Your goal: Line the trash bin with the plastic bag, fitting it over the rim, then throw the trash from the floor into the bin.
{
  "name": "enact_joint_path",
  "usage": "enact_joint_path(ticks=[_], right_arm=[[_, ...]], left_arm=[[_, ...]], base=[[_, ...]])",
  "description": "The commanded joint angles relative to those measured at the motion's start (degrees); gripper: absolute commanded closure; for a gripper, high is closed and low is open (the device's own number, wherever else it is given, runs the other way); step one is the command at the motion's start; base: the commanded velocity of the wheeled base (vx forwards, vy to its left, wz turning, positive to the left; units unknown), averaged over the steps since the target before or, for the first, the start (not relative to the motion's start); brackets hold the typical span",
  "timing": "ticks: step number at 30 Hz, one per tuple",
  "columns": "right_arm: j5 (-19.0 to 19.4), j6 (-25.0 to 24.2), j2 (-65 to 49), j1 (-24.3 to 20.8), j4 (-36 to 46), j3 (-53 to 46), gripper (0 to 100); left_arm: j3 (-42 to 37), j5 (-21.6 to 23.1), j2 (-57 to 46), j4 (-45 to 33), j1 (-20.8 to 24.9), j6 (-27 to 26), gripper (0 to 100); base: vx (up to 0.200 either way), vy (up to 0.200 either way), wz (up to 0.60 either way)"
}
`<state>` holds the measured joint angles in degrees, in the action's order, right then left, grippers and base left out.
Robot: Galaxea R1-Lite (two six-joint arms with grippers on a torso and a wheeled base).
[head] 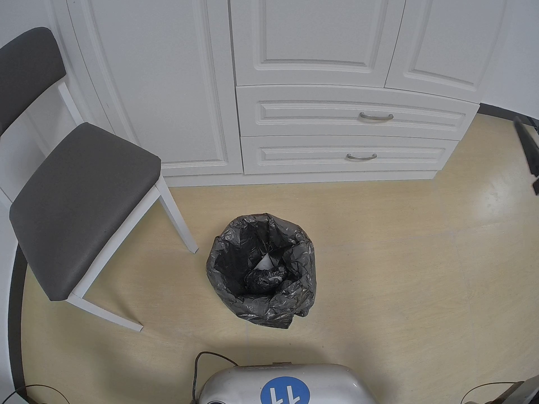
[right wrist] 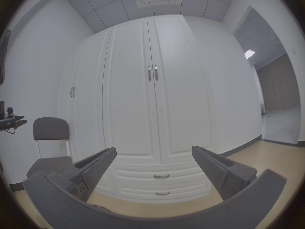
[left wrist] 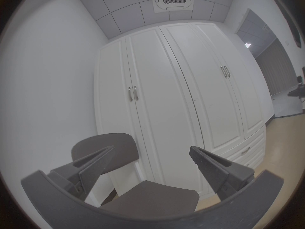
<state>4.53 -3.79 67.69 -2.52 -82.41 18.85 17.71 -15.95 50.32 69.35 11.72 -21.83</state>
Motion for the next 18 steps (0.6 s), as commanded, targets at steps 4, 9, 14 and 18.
enact_joint_path(ticks=[4,9,14,18], right_arm=[[0.83,-2.10,-42.73,7.80,40.84,5.32,0],[0.91,-4.21,-53.90,6.83,61.67,11.39,0],[3.29,-6.76,-61.54,6.65,67.12,10.68,0],[2.58,-8.07,-63.83,4.28,67.03,8.14,0]], left_arm=[[10.94,0.39,-28.79,-30.50,-6.53,4.26,0],[14.72,0.48,-31.69,-37.45,-7.50,7.42,0],[14.02,0.48,-34.77,-39.29,-8.29,8.47,0],[13.40,0.48,-37.49,-42.02,-8.46,8.47,0]], base=[[0.000,0.000,0.00],[0.000,0.000,0.00],[0.000,0.000,0.00],[0.000,0.000,0.00]])
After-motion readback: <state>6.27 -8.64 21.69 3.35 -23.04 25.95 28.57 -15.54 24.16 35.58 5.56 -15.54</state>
